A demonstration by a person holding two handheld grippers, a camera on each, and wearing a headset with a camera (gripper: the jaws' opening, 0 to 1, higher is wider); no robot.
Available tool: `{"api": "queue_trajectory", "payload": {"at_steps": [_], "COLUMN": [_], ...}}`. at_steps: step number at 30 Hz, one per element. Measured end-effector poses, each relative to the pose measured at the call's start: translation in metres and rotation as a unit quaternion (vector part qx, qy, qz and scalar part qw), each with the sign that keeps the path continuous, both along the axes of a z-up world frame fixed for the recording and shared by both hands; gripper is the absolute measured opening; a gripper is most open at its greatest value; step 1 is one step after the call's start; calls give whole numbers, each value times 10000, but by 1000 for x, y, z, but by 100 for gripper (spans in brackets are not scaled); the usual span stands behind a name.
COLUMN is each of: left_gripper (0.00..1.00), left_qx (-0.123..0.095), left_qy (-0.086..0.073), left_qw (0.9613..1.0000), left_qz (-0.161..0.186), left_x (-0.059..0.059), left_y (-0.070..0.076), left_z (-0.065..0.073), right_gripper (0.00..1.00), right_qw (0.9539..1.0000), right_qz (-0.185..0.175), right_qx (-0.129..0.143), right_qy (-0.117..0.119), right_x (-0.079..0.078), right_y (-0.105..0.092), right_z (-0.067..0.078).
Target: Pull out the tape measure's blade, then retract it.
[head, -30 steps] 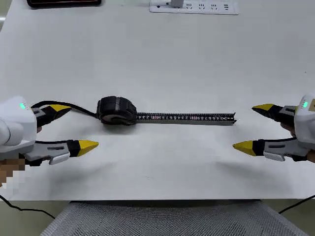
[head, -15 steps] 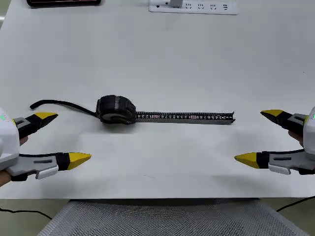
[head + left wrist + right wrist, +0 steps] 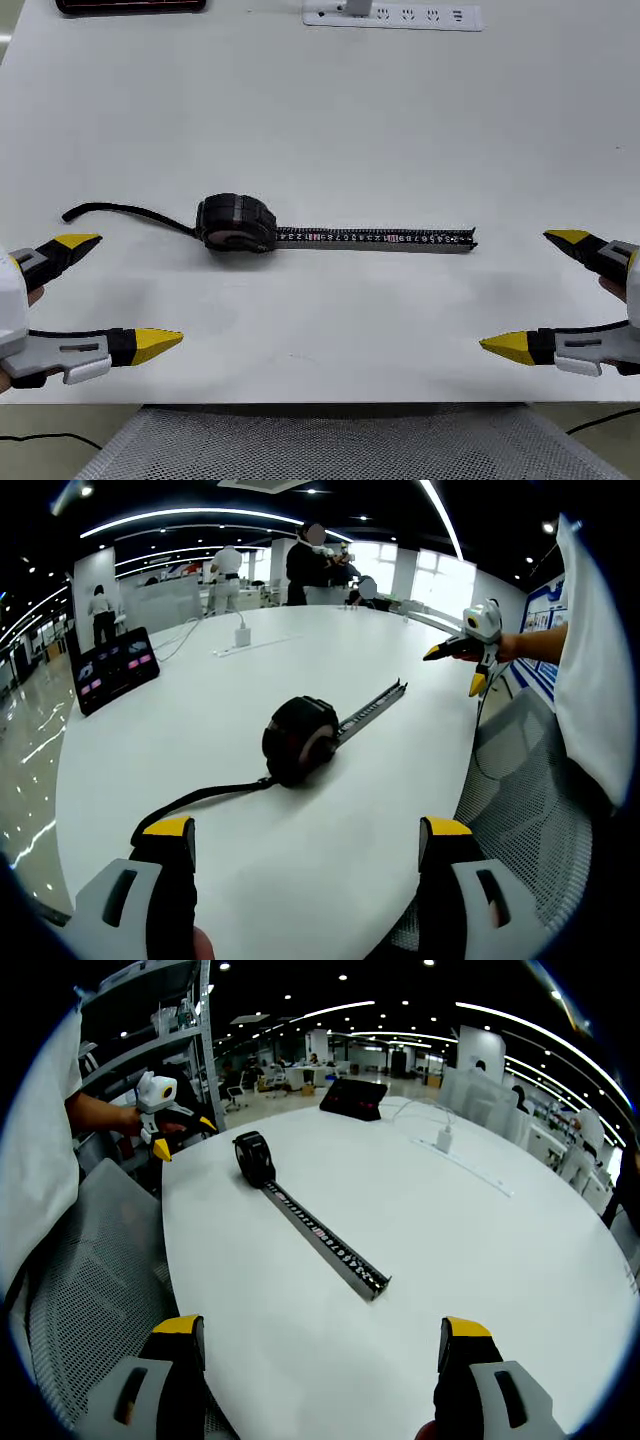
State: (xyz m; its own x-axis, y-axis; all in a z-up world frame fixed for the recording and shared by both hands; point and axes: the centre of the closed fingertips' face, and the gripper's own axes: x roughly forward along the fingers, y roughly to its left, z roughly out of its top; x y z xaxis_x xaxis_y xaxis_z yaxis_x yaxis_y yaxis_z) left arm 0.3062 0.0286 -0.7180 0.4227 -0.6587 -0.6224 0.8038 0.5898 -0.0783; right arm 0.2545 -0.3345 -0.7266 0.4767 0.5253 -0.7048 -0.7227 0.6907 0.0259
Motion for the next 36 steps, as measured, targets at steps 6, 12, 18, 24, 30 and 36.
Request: {"api": "queue_trajectory", "payload": {"at_steps": [6,12,18,24,30,36], "left_gripper": [93,97,98,98,98,98], "left_qx": [-15,-6,41,23,13,3], "left_qy": [19,108,125,115,105,95], "left_qw": [10000,9999,9999,9999,9999,9999], "left_qz": [38,98,85,73,102,108], "left_x": [-5,-12,-16,-16,-16,-17], "left_y": [3,7,7,6,5,5], "left_z": [-1,-5,-9,-10,-9,-8], "right_gripper": [99,99,99,99,99,99], "right_qw": [10000,10000,10000,9999,9999,9999], "right_qz": [-24,-45,-72,-83,-107,-132], "right_qx": [-13,-28,-38,-85,-73,-58], "right_qy": [16,44,34,58,53,40], "right_x": [-4,-8,-9,-10,-11,-11], "right_y": [-2,-4,-4,-4,-4,-4], "right_z": [0,-2,-3,-6,-6,-4]}}
